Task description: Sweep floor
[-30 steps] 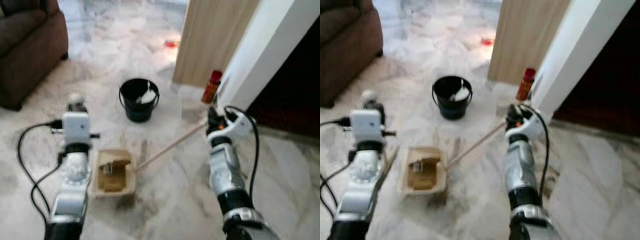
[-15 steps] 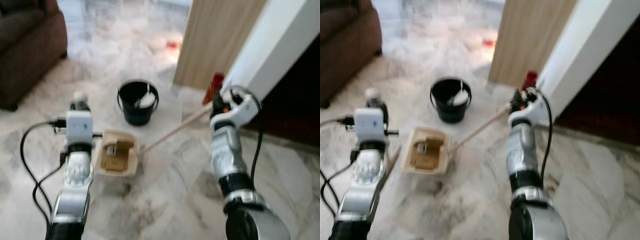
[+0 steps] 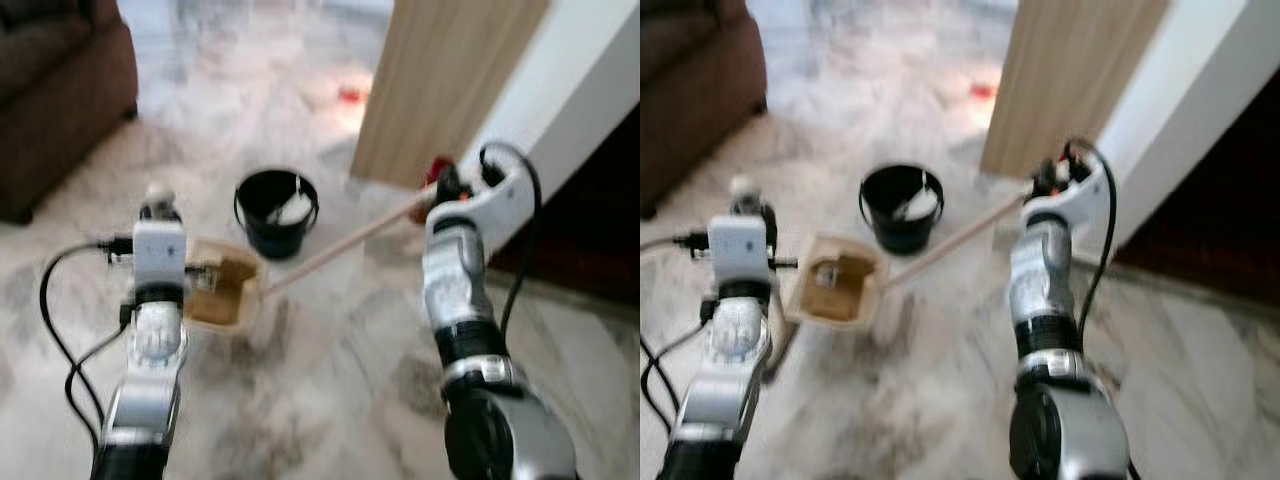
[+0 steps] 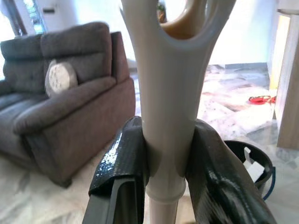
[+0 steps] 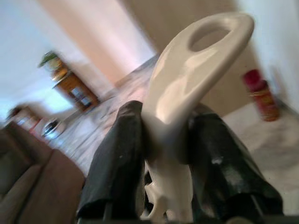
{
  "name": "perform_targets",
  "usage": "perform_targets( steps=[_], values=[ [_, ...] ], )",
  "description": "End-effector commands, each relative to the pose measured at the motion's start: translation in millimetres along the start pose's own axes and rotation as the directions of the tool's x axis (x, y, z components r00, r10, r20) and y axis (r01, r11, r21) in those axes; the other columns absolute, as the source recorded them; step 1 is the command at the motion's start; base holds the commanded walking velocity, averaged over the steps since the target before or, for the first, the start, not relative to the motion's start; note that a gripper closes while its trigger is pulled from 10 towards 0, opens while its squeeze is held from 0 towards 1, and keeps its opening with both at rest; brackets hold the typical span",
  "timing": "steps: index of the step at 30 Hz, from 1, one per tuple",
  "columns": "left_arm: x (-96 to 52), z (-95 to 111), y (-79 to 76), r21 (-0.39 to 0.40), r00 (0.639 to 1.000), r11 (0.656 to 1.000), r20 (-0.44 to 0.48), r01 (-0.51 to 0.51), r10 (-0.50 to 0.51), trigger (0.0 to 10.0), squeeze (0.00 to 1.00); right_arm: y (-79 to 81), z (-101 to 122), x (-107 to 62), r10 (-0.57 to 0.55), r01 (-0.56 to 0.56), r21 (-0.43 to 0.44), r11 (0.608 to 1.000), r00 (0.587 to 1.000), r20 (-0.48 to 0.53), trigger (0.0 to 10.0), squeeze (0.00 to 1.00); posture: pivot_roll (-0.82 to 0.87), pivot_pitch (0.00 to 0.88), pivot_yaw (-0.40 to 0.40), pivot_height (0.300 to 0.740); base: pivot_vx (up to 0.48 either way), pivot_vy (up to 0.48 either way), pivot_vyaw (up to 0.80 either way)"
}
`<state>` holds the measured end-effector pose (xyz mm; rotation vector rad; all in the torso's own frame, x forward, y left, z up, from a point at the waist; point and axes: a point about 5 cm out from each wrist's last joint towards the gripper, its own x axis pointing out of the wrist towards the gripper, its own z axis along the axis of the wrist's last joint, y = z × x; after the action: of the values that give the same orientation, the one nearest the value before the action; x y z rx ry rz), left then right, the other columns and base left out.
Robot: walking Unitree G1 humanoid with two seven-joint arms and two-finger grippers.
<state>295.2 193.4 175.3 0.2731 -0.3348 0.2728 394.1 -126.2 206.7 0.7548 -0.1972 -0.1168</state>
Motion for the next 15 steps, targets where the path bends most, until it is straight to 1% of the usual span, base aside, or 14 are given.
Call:
perform_targets(
  steps=[1,6,11,15],
  values=[
    [3.1,13,-0.7,0.012,0.998,1.0,0.066,-0.004,0.003,10.0,0.0,6.4,21,4.9,0.001,-0.006,0.062,0.998,0.997,0.075,10.0,0.0,0.13,0.13,-0.13,0.74,0.289,0.0,0.0],
    [2.5,12,-1.0,0.012,0.998,1.0,0.065,-0.007,0.006,10.0,0.0,12.8,26,6.2,0.002,-0.01,0.088,0.996,0.996,0.092,10.0,0.0,0.13,0.123,-0.132,0.74,0.291,0.0,0.0],
    [2.2,13,-1.4,0.01,0.998,1.0,0.067,-0.002,0.001,10.0,0.0,23.6,32,8.0,0.018,-0.031,0.118,0.993,0.994,0.112,10.0,0.0,0.13,0.112,-0.13,0.74,0.29,0.0,0.0],
    [3.2,13,-0.6,0.011,0.997,1.0,0.072,-0.003,0.002,10.0,0.0,28.0,35,8.9,0.024,-0.039,0.129,0.991,0.992,0.122,10.0,0.0,0.14,0.104,-0.13,0.74,0.291,0.0,0.0]
  ],
)
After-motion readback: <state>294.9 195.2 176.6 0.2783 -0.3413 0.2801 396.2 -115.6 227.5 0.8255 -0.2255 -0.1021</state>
